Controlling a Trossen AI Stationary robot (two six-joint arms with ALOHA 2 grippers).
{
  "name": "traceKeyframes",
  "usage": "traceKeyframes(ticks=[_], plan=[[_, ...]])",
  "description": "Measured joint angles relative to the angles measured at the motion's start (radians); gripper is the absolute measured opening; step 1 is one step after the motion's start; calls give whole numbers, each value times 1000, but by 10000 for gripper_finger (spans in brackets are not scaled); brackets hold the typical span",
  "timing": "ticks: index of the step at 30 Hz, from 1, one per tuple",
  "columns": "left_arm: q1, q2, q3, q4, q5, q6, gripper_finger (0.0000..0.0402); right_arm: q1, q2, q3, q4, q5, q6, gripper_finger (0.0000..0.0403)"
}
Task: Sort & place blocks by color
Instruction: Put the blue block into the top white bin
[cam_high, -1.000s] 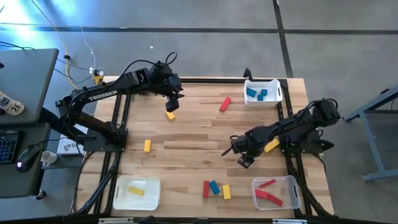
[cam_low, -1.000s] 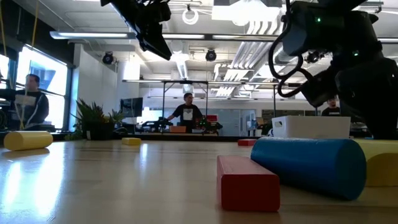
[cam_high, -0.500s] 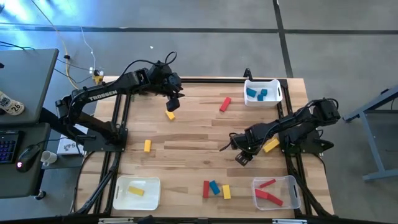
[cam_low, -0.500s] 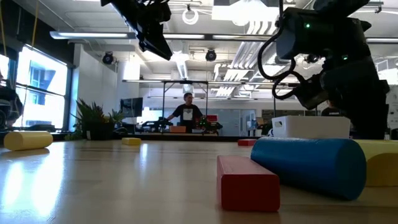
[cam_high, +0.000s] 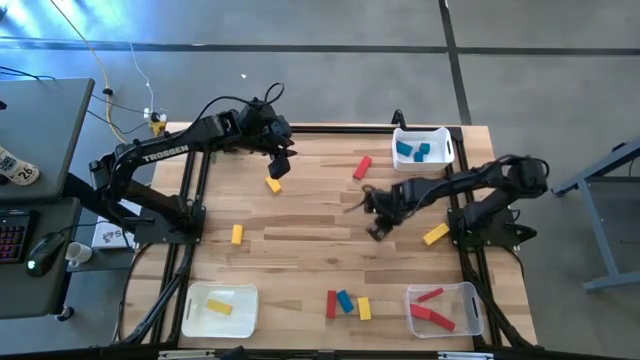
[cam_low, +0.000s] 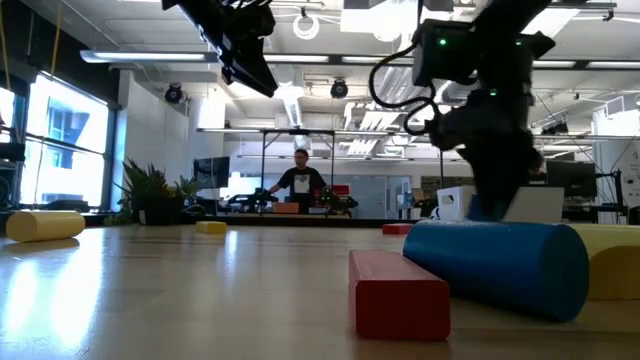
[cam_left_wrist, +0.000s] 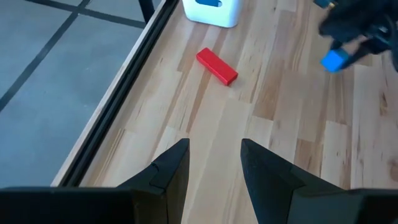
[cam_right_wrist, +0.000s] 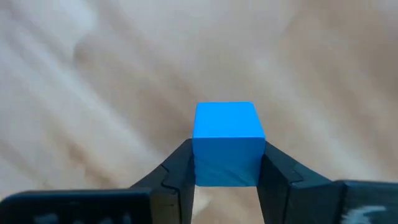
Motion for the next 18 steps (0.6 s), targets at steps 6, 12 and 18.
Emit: traceKeyframes(ticks=[6,12,18], plan=[[0,0,0,-1,-4,-7,133,-136,-32,52,-2,124,-72,103],[0,0,0,-2,-8,-19,133,-273,-43,149,-40,222,-190,103],[0,0,0,-26,-30,-51,133,-410,-45,273,-152,317,-304,103]])
